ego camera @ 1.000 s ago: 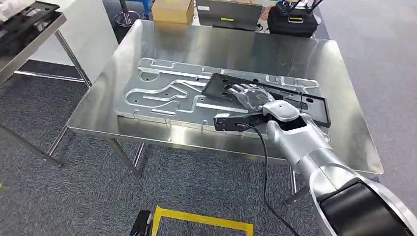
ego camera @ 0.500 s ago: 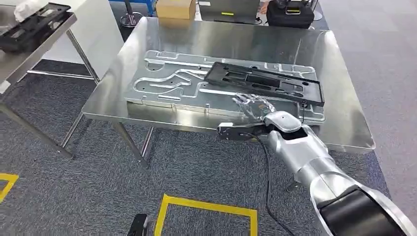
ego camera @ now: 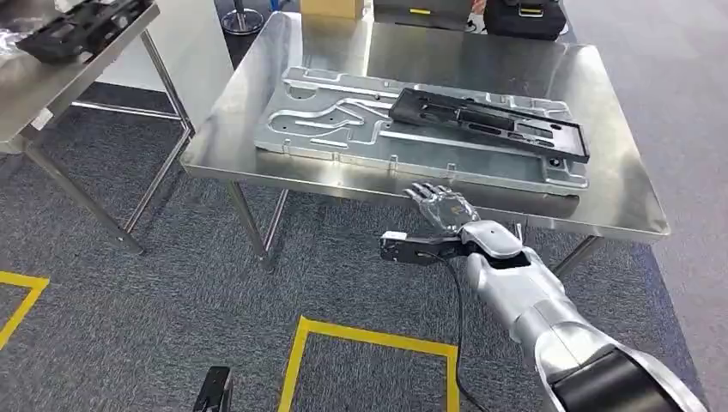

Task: Take the parts from the cabinet and place them on the table.

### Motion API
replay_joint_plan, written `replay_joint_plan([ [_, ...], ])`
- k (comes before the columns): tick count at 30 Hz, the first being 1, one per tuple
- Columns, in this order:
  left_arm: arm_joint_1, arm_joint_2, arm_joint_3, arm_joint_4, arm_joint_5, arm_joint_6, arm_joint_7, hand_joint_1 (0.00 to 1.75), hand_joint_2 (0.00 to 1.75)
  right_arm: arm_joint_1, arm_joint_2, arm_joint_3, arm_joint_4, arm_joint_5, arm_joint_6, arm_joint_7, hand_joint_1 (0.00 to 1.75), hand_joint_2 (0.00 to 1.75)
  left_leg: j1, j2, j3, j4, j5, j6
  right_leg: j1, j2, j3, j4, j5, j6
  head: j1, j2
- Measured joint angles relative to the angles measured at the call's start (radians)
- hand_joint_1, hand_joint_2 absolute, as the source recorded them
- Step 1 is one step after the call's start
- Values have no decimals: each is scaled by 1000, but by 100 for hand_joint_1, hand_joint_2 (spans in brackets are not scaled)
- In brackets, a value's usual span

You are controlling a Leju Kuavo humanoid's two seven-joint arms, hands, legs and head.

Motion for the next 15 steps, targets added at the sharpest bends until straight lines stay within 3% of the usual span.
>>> replay_joint_plan([
  [2, -3, 0, -3, 0, -2, 0, 6, 0, 0, 39, -7, -10, 0, -3, -17, -9, 0, 0, -6, -2, -25, 0, 20, -1, 9, 3, 87, -88, 61, -19, 0, 0],
  [3, -3, 0, -5, 0, -10, 0, 9, 0, 0, 51, -10, -16, 0, -3, -21, -8, 0, 0, -12, -2, -36, -1, 32, -2, 16, 6, 159, -180, 72, -40, 0, 0],
  [4, -4, -6, -8, -1, -19, 0, 14, 0, 0, 59, -14, -20, -2, -3, -26, -6, 0, 0, -7, 0, -41, 0, 40, -4, 28, 8, 219, -268, 35, -63, -1, 0],
  [5, -6, -5, -12, -1, -26, 0, 19, 0, 0, 72, -15, -22, -3, -3, -37, -4, 0, 0, -10, 1, -44, -3, 50, -10, 29, 1, 243, -318, 19, -61, -1, 0],
  [6, -7, -7, -18, -1, -36, -2, 26, 0, 0, 91, -20, -24, -2, -4, -41, 0, 0, 0, -6, 4, -39, -14, 59, -16, 33, 1, 240, -318, 37, -57, 0, 0],
  [8, -10, -11, -30, -1, -44, -12, 36, 0, 0, 139, -32, -35, -1, -14, -47, 7, 0, 0, 0, 3, -33, -29, 80, -28, 37, 1, 242, -333, 51, -69, 0, 0],
  [9, -9, -13, -34, -1, -54, -15, 36, 0, 0, 171, -37, -43, 0, -24, -55, 14, 0, 0, -7, 3, -39, -22, 82, -34, 22, -4, 243, -359, 79, -71, 0, 0],
  [10, -7, -15, -42, -1, -58, -19, 36, 0, 0, 198, -41, -49, 0, -35, -68, 18, 0, 0, -7, 3, -51, -4, 41, -37, 23, -8, 236, -370, 95, -70, 0, 0],
  [11, -5, -18, -50, -1, -68, -22, 36, 0, 0, 224, -47, -57, 0, -47, -82, 22, 0, 0, -4, 3, -68, 43, -26, -38, 22, -7, 223, -371, 109, -76, -2, 0],
  [13, -8, -21, -65, -1, -103, -29, 35, 0, 0, 289, -62, -79, 0, -82, -121, 35, 0, 0, -1, 4, -93, 185, -141, -44, 21, -9, 193, -371, 132, -70, -1, 0],
  [14, -10, -24, -78, -1, -122, -29, 36, 0, 0, 325, -75, -93, 0, -101, -144, 38, 0, 0, 0, 4, -99, 249, -159, -49, 20, -12, 177, -369, 143, -68, -2, 0],
  [15, -12, -28, -90, -1, -138, -29, 39, 0, 0, 368, -89, -110, 2, -122, -175, 43, 0, 0, 2, 4, -92, 286, -141, -53, 19, -17, 162, -367, 153, -63, -1, 0],
])
